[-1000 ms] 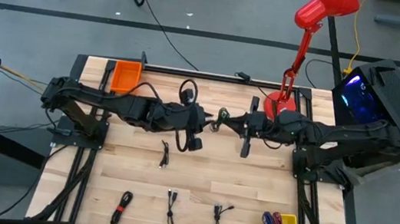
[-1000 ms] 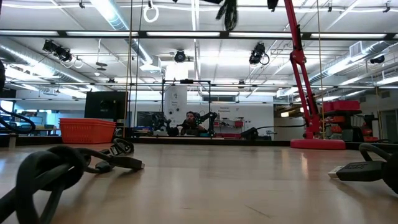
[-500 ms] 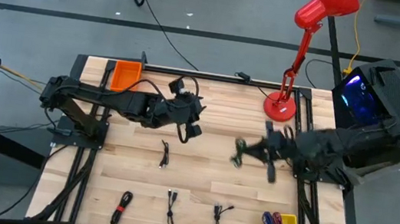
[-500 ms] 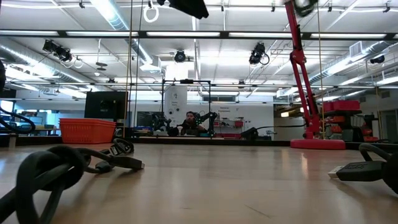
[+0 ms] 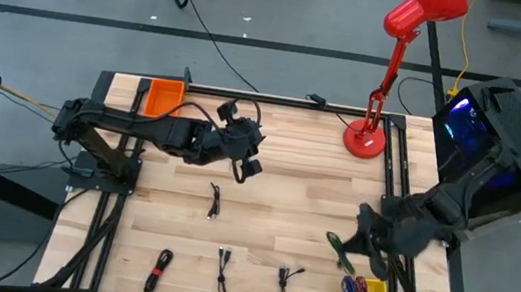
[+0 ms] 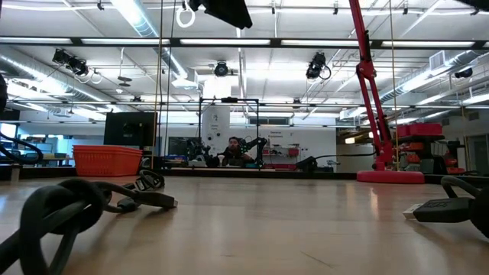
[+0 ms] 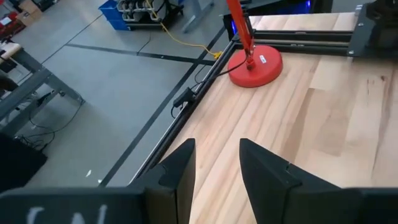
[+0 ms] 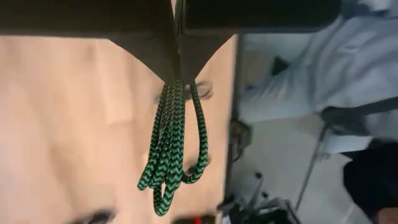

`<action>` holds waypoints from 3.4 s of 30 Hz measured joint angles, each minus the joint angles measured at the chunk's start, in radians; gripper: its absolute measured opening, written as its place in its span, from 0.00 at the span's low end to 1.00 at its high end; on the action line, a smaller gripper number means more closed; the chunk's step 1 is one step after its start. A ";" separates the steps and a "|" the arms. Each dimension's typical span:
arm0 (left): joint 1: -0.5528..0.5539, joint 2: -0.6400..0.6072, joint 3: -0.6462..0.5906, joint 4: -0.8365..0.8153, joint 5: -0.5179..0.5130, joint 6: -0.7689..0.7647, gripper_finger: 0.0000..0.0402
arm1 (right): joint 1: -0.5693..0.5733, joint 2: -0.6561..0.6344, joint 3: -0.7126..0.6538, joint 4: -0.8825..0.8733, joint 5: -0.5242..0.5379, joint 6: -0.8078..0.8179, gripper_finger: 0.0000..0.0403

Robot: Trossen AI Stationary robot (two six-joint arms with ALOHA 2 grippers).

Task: Pick & Place USB Port
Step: Put the green patterned charger cable into the yellow bin

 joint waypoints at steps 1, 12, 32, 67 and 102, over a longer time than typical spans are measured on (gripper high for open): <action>0.000 0.000 0.000 -0.001 0.000 -0.003 0.32 | 0.023 0.002 0.000 -0.001 -0.001 0.036 0.00; 0.000 0.000 0.000 -0.002 0.004 -0.022 0.32 | 0.252 0.097 0.000 -0.063 -0.008 0.423 0.00; 0.000 0.001 0.000 -0.002 0.030 -0.025 0.32 | 0.493 0.283 0.000 0.012 0.084 0.786 0.00; -0.001 0.002 0.000 0.002 0.076 -0.025 0.32 | 0.505 0.331 0.000 -0.062 0.106 0.863 0.00; 0.000 0.002 0.000 0.001 0.076 -0.020 0.32 | 0.505 0.409 0.000 -0.062 0.046 0.901 0.18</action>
